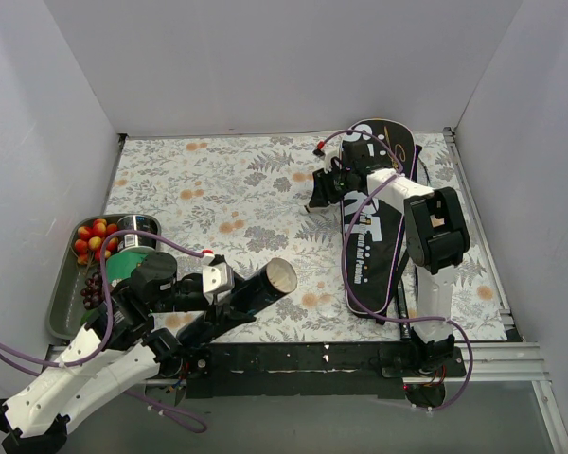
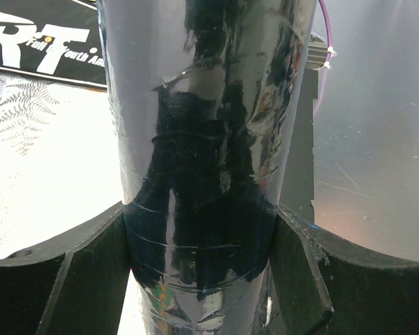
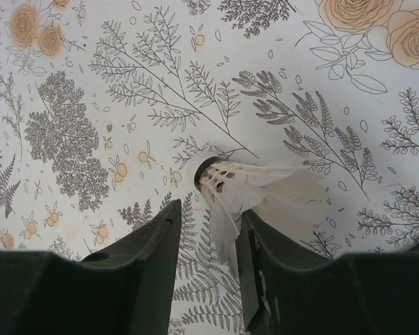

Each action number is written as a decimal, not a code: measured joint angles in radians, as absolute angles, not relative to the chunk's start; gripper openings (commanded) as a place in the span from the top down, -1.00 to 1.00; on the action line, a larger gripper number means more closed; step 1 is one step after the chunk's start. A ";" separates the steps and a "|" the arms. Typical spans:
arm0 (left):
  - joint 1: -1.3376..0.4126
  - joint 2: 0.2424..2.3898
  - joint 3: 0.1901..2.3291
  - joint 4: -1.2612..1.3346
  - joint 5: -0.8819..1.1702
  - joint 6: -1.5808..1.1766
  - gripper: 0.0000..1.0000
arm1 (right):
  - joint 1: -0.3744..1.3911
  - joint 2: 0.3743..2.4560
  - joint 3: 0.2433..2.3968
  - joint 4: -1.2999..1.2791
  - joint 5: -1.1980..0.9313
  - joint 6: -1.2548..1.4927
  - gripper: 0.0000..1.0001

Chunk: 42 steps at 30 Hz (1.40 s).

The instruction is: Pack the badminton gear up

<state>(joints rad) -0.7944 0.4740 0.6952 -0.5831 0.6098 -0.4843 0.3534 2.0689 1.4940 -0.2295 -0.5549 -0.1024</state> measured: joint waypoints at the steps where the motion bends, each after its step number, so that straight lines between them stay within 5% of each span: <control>1: -0.794 0.474 0.695 -0.583 0.611 -0.484 0.58 | 0.354 2.069 1.494 -0.234 -0.558 -0.101 0.19; 8: -0.794 0.468 0.695 -0.583 0.611 -0.485 0.58 | 0.354 2.072 1.494 -0.238 -0.580 -0.080 0.97; 18: -0.794 0.464 0.695 -0.584 0.611 -0.484 0.58 | 0.361 1.996 1.427 -0.241 -0.551 -0.022 0.97; 33: -0.794 0.541 0.703 -0.588 0.554 -0.478 0.65 | 0.728 1.121 1.319 -0.355 -0.251 -0.007 0.97; 42: -0.794 0.606 0.730 -0.602 0.494 -0.453 0.67 | 0.727 0.933 1.301 -0.527 -0.369 0.002 0.97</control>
<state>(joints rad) -0.7944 0.6064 0.7303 -0.6022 0.4942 -0.4534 0.7269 0.9329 1.3010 -0.5274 -0.3695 0.0021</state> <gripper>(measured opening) 0.660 0.029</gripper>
